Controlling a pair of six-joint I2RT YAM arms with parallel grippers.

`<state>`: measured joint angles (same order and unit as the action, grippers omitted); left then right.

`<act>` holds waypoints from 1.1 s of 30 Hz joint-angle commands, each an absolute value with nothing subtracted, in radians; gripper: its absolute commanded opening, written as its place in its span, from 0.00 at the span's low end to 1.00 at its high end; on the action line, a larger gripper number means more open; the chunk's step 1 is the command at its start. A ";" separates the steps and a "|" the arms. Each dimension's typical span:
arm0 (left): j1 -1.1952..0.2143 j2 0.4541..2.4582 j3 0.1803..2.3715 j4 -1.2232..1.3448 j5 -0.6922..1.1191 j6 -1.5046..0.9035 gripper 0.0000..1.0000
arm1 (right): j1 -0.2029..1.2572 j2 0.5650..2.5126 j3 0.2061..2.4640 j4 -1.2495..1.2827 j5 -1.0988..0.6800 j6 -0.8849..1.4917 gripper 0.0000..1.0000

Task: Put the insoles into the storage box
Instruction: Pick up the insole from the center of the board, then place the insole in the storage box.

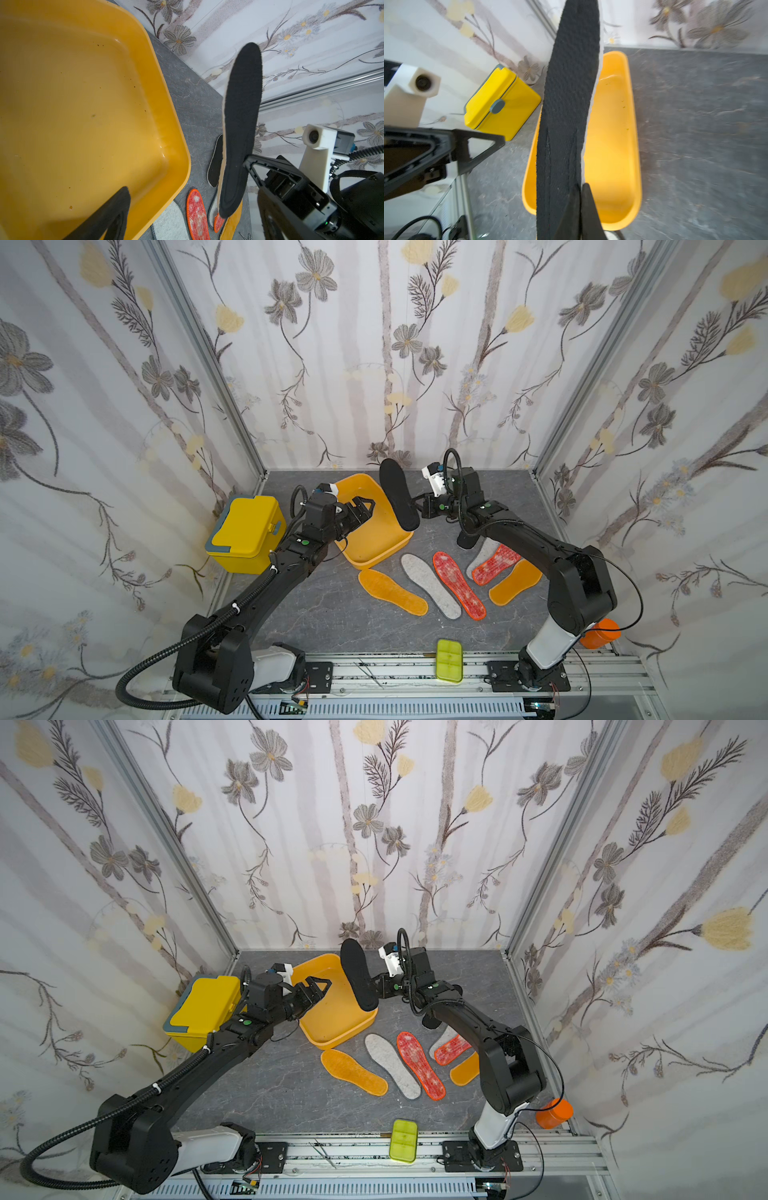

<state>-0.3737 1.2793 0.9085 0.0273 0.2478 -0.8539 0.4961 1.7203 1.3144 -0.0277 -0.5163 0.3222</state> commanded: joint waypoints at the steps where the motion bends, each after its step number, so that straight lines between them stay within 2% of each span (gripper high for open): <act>1: -0.379 1.296 0.912 0.059 0.267 -0.842 0.85 | 0.539 1.744 1.331 0.000 -0.570 0.359 0.00; 6: -0.384 1.304 0.874 0.051 0.258 -0.865 0.67 | 0.580 1.782 1.342 0.034 -0.585 0.386 0.00; 16: -0.390 1.312 0.835 0.071 0.256 -0.885 0.62 | 0.622 1.842 1.405 0.015 -0.607 0.372 0.00; 21: -0.390 1.317 0.847 0.071 0.244 -0.881 0.51 | 0.632 1.840 1.402 0.011 -0.606 0.373 0.00; 30: -0.390 1.331 0.848 0.098 0.260 -0.893 0.25 | 0.641 1.841 1.398 0.015 -0.610 0.380 0.00; 33: -0.390 1.331 0.849 0.098 0.258 -0.893 0.22 | 0.643 1.842 1.397 0.021 -0.610 0.383 0.00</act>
<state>-0.3908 1.3293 0.8406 0.0662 0.2581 -0.8909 0.6403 1.8400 1.3956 -0.0044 -0.5949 0.3767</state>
